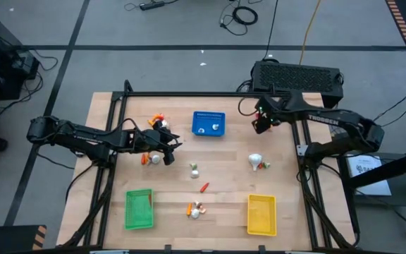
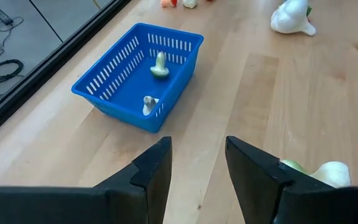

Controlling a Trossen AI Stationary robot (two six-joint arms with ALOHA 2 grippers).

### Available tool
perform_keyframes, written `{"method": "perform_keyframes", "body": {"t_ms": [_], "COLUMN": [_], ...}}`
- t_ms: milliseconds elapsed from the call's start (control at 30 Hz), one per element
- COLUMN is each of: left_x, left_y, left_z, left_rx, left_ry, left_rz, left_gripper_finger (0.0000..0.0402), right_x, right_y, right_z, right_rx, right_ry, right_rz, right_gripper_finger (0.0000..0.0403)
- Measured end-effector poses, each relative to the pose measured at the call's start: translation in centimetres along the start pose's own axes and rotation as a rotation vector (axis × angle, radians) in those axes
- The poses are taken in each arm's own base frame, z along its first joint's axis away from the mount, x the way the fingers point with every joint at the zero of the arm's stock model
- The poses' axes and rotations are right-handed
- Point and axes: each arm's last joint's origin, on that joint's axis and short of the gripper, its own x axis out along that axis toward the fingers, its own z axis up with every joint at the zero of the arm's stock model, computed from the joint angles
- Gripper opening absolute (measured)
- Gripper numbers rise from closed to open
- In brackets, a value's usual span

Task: Sort produce into baskets
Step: Put the red mushroom into the blue bin

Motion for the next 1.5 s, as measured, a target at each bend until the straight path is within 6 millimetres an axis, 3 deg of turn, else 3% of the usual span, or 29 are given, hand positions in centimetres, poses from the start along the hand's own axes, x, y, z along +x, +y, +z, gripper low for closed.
{"method": "perform_keyframes", "body": {"t_ms": [500,900,1500], "left_x": [0.0,0.0,0.0], "left_y": [0.0,0.0,0.0], "left_z": [0.0,0.0,0.0], "left_rx": [-0.017,-0.017,-0.017], "left_ry": [0.0,0.0,0.0], "left_rz": [0.0,0.0,0.0], "left_gripper_finger": [0.016,0.016,0.016], "right_x": [4.2,6.1,7.3], "right_y": [-1.2,-1.7,-1.9], "right_z": [-1.8,-2.6,-3.7], "right_rx": [0.06,0.123,0.127], "right_ry": [0.016,-0.029,-0.044], "right_rz": [0.055,0.094,0.093], "right_gripper_finger": [0.0183,0.0183,0.0172]}}
